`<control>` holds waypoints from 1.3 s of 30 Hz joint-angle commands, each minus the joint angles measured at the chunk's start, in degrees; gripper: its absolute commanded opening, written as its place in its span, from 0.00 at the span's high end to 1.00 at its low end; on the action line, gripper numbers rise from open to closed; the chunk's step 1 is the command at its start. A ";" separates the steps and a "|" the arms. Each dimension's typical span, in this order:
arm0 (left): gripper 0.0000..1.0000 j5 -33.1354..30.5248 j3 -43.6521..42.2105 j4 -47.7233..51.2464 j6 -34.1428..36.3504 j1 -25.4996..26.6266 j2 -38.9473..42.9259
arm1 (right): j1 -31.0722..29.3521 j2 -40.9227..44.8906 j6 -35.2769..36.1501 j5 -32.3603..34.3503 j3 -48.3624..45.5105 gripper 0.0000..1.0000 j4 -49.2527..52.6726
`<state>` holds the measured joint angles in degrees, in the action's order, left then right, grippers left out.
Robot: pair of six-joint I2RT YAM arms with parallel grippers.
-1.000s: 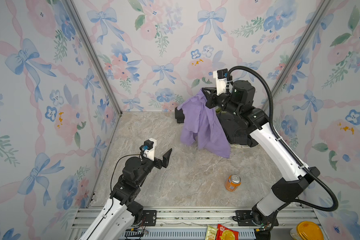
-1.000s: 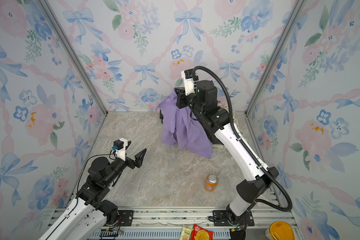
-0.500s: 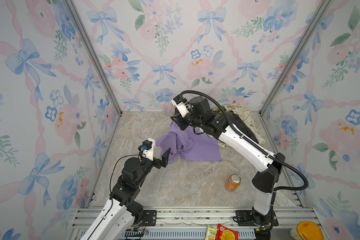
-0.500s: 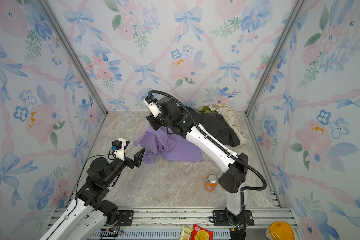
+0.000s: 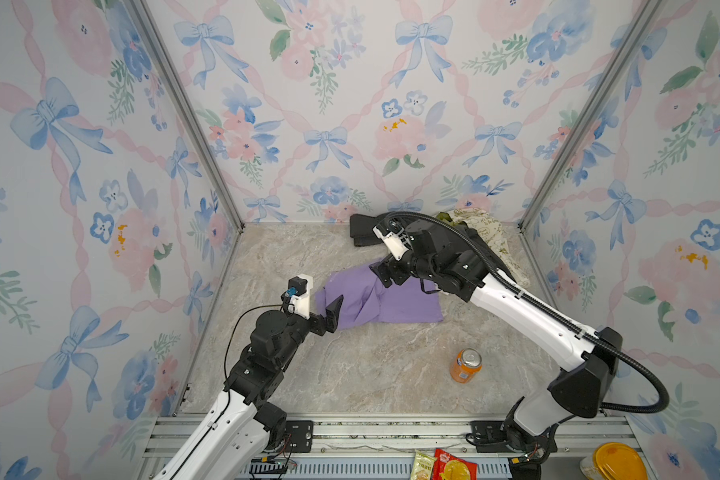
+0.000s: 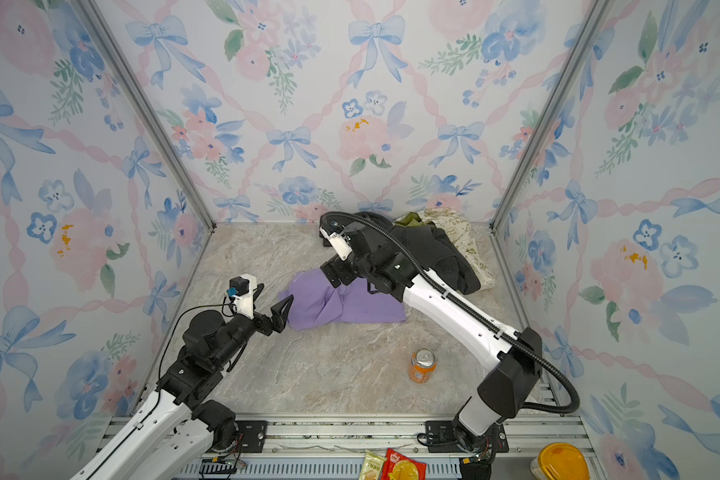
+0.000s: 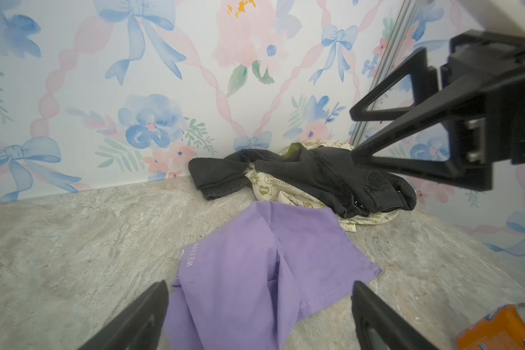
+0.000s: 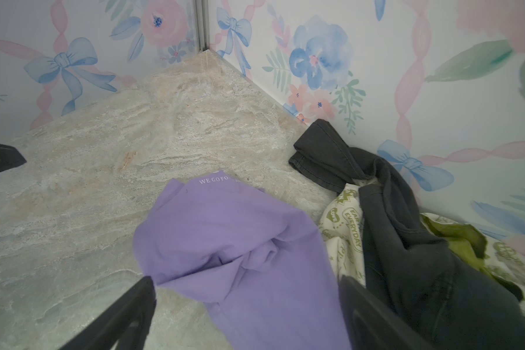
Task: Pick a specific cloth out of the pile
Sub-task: 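Lower the lavender shirt onto the open table and release it, then grasp the lavender shirt with the left gripper while the right gripper withdraws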
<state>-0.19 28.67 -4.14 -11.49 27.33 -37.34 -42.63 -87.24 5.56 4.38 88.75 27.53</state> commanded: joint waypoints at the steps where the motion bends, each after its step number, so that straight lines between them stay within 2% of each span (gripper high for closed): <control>1: 0.06 -2.08 2.25 -0.25 -3.45 2.75 -3.23 | 3.49 6.81 -3.06 -0.23 -6.57 0.00 -5.02; 9: 0.10 -6.62 6.67 -0.19 -5.48 11.82 -15.88 | 12.94 17.22 -8.37 -7.61 -21.56 0.03 -9.23; 15: 0.15 -4.93 11.52 -0.20 -4.40 14.52 -26.67 | 17.40 21.21 -9.38 -7.93 -25.99 0.03 -7.19; 19: 0.16 -9.34 14.81 0.12 -3.37 16.86 -34.30 | 18.30 23.94 -10.43 -7.38 -29.67 0.03 -8.08; 26: 0.19 -23.06 20.33 1.69 -6.16 17.31 -46.90 | 18.90 27.41 -11.77 -7.38 -32.81 0.03 -7.60; 32: 0.21 -31.22 25.55 1.72 -7.38 17.32 -56.81 | 19.65 29.96 -12.65 -7.63 -34.38 0.03 -7.47; 36: 0.27 -31.46 28.70 1.66 -8.21 16.37 -62.50 | 19.87 30.95 -13.11 -8.07 -35.09 0.03 -7.55; 39: 0.41 -29.21 30.09 1.53 -9.40 14.89 -65.45 | 19.97 31.43 -13.21 -8.06 -35.54 0.03 -7.28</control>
<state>-28.99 57.08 -3.01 -19.33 43.59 -100.64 -23.27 -56.77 -6.68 -3.05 54.08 20.29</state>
